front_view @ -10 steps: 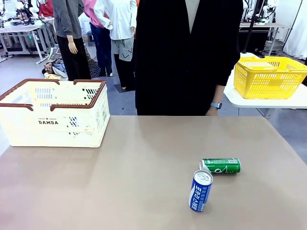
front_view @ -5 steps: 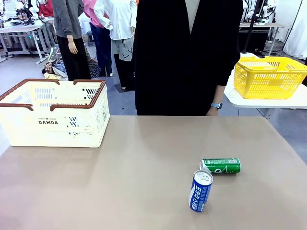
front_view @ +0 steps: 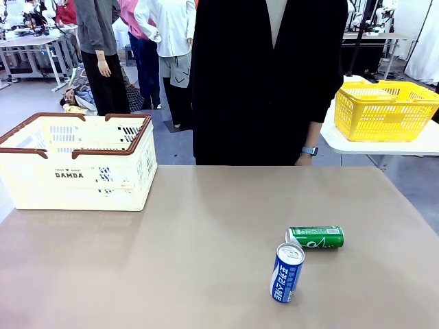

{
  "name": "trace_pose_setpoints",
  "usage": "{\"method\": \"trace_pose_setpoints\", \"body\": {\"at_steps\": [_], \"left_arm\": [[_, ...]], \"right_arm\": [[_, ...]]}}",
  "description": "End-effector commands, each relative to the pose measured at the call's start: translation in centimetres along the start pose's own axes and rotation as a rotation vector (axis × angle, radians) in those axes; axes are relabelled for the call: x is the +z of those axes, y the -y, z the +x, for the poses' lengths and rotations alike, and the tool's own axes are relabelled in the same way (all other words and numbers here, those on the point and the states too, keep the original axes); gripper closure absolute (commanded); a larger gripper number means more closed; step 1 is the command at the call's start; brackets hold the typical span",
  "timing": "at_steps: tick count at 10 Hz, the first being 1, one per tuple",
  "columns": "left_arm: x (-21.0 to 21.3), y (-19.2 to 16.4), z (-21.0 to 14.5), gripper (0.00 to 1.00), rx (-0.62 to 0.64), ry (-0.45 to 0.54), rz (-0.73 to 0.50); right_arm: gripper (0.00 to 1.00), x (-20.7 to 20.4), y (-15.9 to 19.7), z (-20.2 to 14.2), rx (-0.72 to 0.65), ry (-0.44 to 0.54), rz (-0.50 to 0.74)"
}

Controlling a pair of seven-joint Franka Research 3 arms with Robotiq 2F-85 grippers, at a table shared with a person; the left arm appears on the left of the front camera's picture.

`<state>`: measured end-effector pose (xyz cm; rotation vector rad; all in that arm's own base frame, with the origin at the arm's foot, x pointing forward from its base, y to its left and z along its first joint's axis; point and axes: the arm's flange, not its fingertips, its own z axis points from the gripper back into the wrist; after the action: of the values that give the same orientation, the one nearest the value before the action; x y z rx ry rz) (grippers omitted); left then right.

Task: Place the drinks into the Shopping basket.
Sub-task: Pick up one drink and place it into the Shopping basket.

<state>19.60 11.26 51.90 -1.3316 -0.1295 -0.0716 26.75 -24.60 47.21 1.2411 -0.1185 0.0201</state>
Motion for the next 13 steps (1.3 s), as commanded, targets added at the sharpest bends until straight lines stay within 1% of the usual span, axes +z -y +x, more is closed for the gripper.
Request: {"method": "trace_pose_setpoints", "body": {"at_steps": [1,12,13], "left_arm": [[-0.03,0.02,-0.18,0.0,-0.005,-0.001,-0.018],[-0.03,0.02,-0.18,0.0,-0.005,-0.001,-0.018],[-0.03,0.02,-0.18,0.0,-0.005,-0.001,-0.018]], "right_arm": [[0.0,0.12,-0.44,-0.17,-0.011,-0.008,-0.002],[0.0,0.12,-0.44,-0.17,-0.011,-0.008,-0.002],[0.0,0.0,0.0,0.0,0.0,0.0,0.0]]}}
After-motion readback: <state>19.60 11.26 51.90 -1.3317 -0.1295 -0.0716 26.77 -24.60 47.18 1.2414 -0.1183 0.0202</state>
